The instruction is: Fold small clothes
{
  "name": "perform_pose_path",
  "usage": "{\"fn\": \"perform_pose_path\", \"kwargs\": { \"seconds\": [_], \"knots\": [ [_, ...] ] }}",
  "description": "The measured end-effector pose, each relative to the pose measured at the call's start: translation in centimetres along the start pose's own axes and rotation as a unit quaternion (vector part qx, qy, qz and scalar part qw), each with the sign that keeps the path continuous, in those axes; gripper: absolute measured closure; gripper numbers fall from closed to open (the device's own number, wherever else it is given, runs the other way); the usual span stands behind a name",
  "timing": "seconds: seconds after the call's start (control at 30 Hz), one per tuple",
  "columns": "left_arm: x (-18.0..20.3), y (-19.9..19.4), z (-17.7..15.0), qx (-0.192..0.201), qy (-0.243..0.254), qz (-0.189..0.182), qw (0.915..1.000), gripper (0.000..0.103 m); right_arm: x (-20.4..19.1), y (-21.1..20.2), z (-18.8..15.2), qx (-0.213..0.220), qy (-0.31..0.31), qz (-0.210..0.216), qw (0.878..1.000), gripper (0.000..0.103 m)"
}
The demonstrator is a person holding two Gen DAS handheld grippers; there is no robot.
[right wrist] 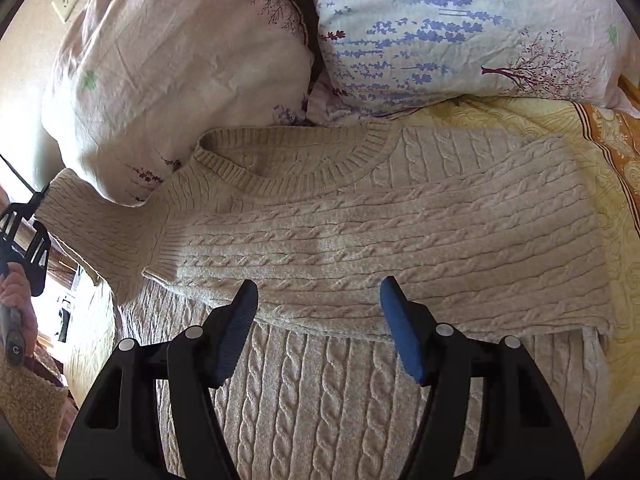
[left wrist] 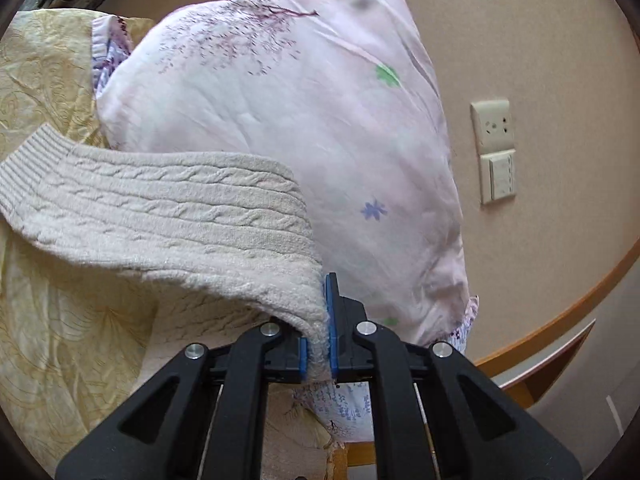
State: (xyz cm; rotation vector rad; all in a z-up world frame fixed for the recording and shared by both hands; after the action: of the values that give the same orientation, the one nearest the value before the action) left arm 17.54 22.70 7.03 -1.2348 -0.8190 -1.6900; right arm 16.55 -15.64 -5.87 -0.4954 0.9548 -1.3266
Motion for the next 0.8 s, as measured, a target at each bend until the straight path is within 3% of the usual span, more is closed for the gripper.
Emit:
{"fn": "perform_pose_path", "kwargs": {
  "seconds": [0.13, 0.3, 0.43, 0.5, 0.57, 0.63, 0.8],
  "knots": [
    [2.3, 3.4, -6.1, -0.072, 0.07, 0.014, 0.9948, 0.096, 1.4, -0.5, -0.5, 0.001, 0.021, -0.006, 1.0, 0.038],
    [0.5, 7.4, -15.4, -0.193, 0.125, 0.069, 0.9708, 0.096, 2.7, -0.7, -0.9, -0.003, 0.043, -0.008, 0.999, 0.038],
    [-2.9, 8.9, -20.1, -0.244, 0.148, 0.136, 0.9487, 0.088, 3.1, -1.0, -1.1, -0.001, 0.047, -0.01, 0.999, 0.038],
    [-3.9, 9.0, -20.8, -0.257, 0.149, 0.155, 0.9423, 0.084, 3.2, -1.1, -1.4, -0.001, 0.048, -0.011, 0.999, 0.038],
    [-3.9, 8.4, -20.3, -0.247, 0.134, 0.149, 0.9481, 0.068, 3.2, -1.1, -1.4, -0.002, 0.05, -0.012, 0.999, 0.038],
    [-3.4, 7.3, -18.8, -0.217, 0.121, 0.143, 0.9581, 0.044, 3.1, -1.0, -1.5, -0.003, 0.05, -0.013, 0.999, 0.038],
    [-5.2, 4.9, -13.2, -0.154, 0.038, 0.147, 0.9763, 0.041, 2.7, -0.6, -1.3, -0.006, 0.044, -0.015, 0.999, 0.038]
  ]
}}
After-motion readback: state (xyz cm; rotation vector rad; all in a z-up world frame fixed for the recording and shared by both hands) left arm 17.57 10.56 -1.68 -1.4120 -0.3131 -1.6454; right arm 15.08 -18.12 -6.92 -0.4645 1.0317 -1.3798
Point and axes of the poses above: each gripper's, at about its wrist camera, not at the fingertips, and y roughly the way its jaws point, x to its right, z to its top, the point moved 4 cm from there along y, roughly the way its jaws point, and after that the axes turned 10 degrees about -z, right-handed, at the moved point
